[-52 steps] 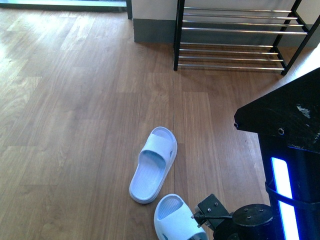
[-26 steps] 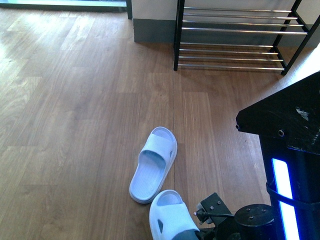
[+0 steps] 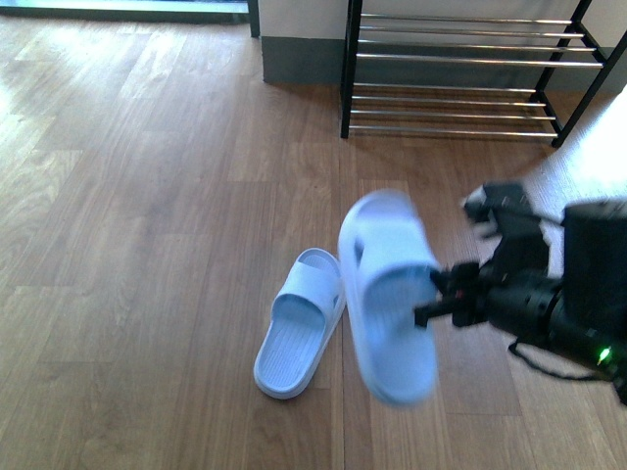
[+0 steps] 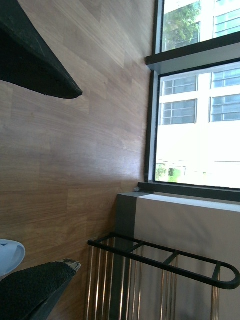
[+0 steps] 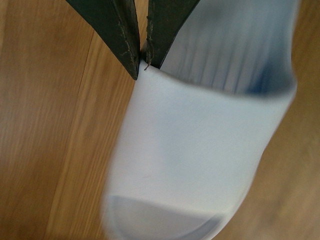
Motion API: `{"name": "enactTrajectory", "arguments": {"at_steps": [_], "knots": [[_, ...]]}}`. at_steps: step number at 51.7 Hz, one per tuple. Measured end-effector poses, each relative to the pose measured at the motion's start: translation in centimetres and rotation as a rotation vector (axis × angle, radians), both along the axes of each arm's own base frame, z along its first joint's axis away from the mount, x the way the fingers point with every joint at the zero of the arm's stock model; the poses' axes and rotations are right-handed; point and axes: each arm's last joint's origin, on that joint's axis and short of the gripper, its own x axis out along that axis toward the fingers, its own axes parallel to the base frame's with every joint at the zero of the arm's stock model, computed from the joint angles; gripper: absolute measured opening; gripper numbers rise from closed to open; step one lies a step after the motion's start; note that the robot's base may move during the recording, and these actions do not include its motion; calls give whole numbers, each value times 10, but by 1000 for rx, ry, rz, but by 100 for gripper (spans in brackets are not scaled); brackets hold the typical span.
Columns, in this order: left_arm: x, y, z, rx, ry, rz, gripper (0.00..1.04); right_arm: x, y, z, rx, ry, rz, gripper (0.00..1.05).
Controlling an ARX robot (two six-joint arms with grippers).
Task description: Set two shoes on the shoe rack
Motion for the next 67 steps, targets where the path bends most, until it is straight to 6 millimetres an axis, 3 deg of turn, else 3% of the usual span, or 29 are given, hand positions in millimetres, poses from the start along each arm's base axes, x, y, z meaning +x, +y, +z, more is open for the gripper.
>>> {"name": "enactTrajectory", "arguments": {"at_steps": [6,22,31,36,43,67], "knots": [[0,0,0,0,0,0,95,-4,-5,41,10,-44,-20,1],[0,0,0,0,0,0,95,-57,-34,145,21,-125,-108,1],[0,0,0,0,0,0,95,-108,-62,198,29,-244,-218,1],[0,0,0,0,0,0,95,-131,-72,208,14,-317,-291,1],[0,0,0,0,0,0,95,-141,-75,202,18,-316,-331,1],[0,0,0,0,0,0,95,-143,-75,203,17,-324,-336,1]]}}
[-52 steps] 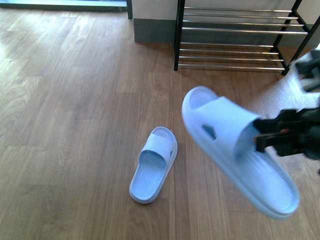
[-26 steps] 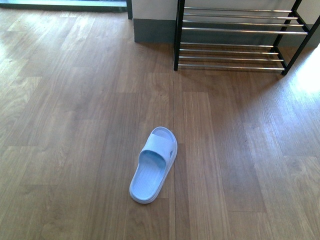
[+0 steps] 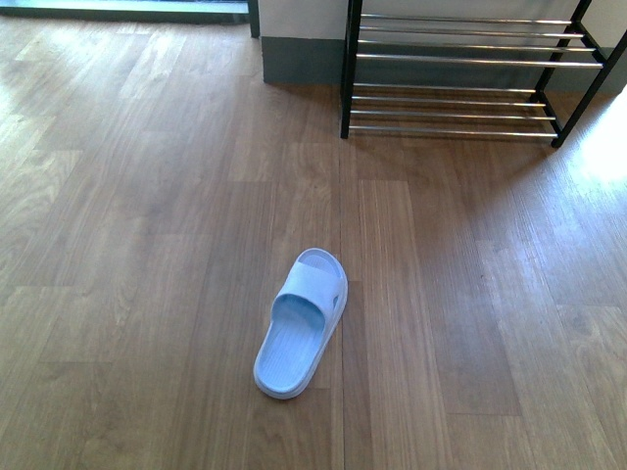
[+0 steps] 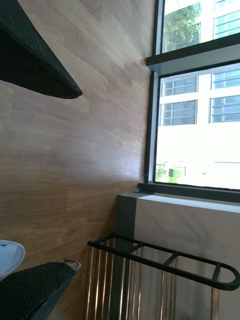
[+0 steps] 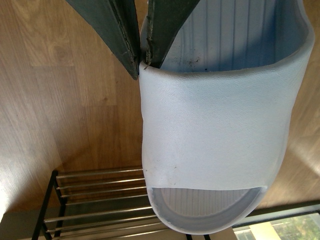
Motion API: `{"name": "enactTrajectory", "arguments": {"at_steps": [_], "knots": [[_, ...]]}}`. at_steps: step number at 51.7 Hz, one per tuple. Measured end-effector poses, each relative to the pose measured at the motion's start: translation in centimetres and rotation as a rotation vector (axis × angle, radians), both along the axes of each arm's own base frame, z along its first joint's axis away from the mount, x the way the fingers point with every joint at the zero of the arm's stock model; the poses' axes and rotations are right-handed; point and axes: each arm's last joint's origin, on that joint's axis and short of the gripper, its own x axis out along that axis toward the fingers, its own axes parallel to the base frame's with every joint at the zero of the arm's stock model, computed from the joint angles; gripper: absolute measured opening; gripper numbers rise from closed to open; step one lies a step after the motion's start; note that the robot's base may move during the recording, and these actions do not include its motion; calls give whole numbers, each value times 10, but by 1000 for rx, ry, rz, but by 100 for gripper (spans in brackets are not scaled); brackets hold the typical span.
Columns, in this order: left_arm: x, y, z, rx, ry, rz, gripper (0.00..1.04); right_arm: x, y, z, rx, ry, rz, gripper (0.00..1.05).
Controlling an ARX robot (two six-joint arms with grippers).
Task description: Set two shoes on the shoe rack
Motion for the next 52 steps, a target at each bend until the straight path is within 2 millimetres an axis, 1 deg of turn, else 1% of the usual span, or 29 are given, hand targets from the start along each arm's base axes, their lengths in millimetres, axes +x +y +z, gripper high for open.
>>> {"name": "enactTrajectory", "arguments": {"at_steps": [52], "knots": [[0,0,0,0,0,0,95,-1,0,-1,0,1,-6,1]]}}
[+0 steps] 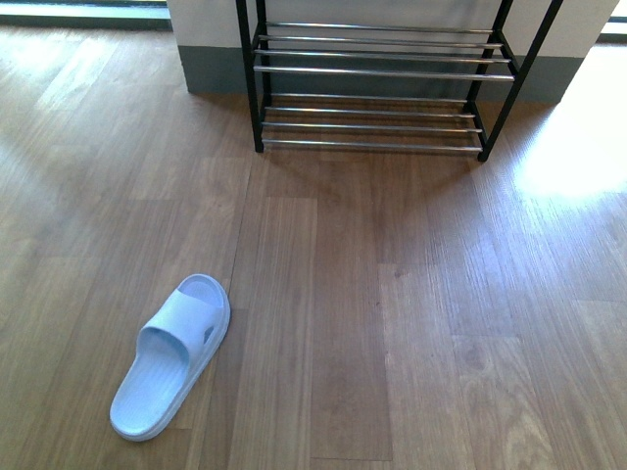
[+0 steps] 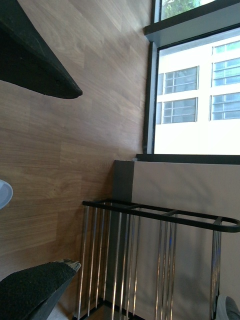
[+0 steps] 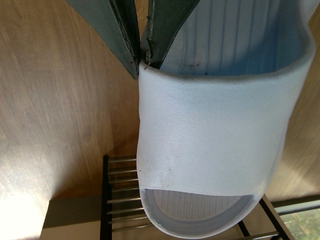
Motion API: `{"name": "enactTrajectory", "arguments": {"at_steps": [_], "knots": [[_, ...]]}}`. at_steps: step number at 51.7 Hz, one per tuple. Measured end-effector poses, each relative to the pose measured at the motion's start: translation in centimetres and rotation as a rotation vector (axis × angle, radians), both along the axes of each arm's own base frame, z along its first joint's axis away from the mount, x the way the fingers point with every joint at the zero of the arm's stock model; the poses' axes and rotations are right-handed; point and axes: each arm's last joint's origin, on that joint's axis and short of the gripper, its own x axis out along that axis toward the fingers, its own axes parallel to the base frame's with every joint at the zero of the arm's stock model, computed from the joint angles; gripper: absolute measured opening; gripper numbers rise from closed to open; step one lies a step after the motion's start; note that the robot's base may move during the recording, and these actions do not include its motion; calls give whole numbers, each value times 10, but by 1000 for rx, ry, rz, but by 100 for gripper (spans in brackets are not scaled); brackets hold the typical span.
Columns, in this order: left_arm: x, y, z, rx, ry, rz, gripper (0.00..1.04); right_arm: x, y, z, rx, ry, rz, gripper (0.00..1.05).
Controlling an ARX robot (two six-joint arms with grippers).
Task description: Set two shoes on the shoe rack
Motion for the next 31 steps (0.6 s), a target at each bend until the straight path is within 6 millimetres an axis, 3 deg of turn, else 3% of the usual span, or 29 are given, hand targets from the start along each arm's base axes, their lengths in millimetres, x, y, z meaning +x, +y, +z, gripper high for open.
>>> {"name": "enactTrajectory", "arguments": {"at_steps": [17,21,25,31], "knots": [[0,0,0,0,0,0,95,0,0,0,0,-1,0,1],[1,0,-1,-39,72,112,95,0,0,0,0,-1,0,1],[11,7,-4,-99,158,342,95,0,0,0,0,-1,0,1],[39,27,-16,-144,231,352,95,0,0,0,0,-1,1,1]]}}
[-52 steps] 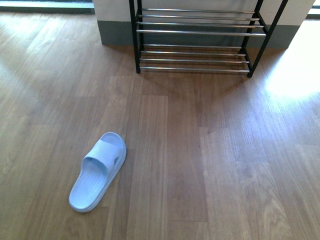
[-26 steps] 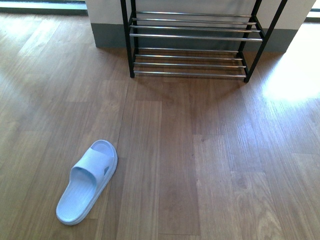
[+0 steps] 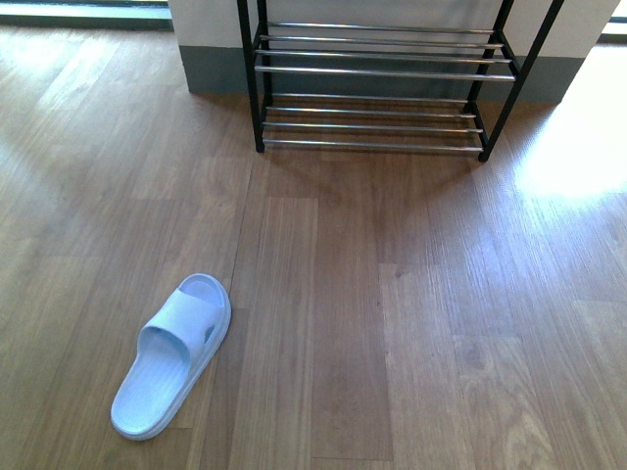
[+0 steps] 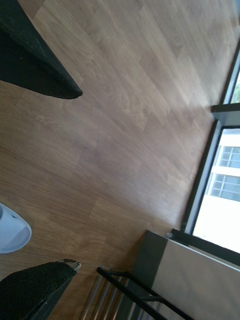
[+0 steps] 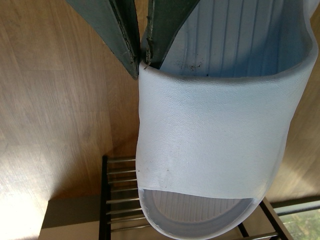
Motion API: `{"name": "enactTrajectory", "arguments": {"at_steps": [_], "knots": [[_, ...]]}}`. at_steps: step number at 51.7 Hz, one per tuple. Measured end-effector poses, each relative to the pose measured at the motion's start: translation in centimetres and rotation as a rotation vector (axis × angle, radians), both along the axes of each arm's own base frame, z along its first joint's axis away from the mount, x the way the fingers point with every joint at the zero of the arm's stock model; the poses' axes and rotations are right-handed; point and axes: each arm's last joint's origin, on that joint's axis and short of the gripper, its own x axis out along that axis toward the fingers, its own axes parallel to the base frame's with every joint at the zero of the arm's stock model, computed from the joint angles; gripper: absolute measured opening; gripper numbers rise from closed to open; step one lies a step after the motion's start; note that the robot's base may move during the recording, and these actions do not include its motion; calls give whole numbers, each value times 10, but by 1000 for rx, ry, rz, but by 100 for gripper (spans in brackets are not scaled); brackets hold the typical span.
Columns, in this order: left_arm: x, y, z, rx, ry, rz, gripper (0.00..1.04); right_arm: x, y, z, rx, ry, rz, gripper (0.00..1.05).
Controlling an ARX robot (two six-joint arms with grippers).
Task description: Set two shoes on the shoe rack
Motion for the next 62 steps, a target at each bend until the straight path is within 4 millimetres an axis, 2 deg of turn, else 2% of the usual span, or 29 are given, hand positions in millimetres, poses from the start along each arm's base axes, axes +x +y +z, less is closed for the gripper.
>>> {"name": "enactTrajectory", "arguments": {"at_steps": [4,9,13,15,17,26,29,37,49,62], "knots": [[23,11,-15,8,56,-55,95,0,0,0,0,0,-1,1],[61,21,-39,-11,110,-142,95,0,0,0,0,0,0,1],[81,24,-64,-28,169,-196,95,0,0,0,0,0,0,1],[92,25,-83,-36,217,-216,95,0,0,0,0,0,-1,1],[97,25,-93,-46,244,-228,95,0,0,0,0,0,0,1],[119,22,-171,-130,427,-333,95,0,0,0,0,0,0,1],[124,15,-202,-165,486,-392,95,0,0,0,0,0,0,1],[133,-5,-256,-199,565,-506,95,0,0,0,0,0,0,1],[157,-31,-304,-220,584,-590,95,0,0,0,0,0,0,1],[174,-41,-317,-292,535,-625,95,0,0,0,0,0,0,1]]}}
